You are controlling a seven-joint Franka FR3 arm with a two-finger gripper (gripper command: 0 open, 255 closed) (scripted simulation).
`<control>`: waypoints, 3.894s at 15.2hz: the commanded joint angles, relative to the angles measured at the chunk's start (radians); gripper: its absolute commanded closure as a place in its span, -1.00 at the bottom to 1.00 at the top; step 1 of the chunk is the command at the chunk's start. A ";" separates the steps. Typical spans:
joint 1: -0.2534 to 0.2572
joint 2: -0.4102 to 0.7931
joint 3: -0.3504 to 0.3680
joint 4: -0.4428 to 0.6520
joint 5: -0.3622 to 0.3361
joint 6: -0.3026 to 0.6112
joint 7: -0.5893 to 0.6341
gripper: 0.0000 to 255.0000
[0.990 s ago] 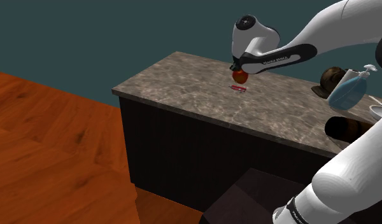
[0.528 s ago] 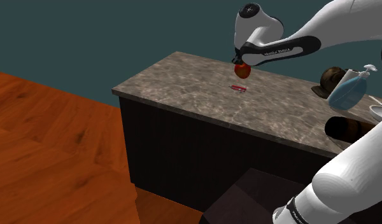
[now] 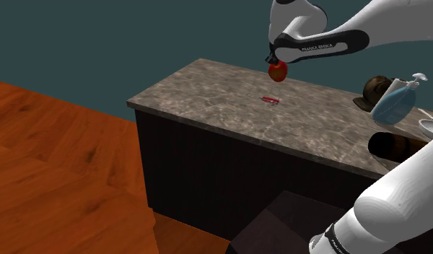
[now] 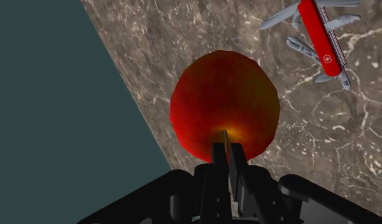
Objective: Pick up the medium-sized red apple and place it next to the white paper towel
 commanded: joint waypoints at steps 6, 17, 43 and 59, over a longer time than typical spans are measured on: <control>0.005 0.002 0.003 0.085 0.040 -0.066 -0.065 1.00; 0.013 0.017 0.009 0.238 0.090 -0.178 -0.159 1.00; -0.102 -0.086 -0.150 0.270 0.241 -0.128 -0.503 1.00; -0.215 -0.057 -0.434 0.276 0.500 0.052 -0.940 1.00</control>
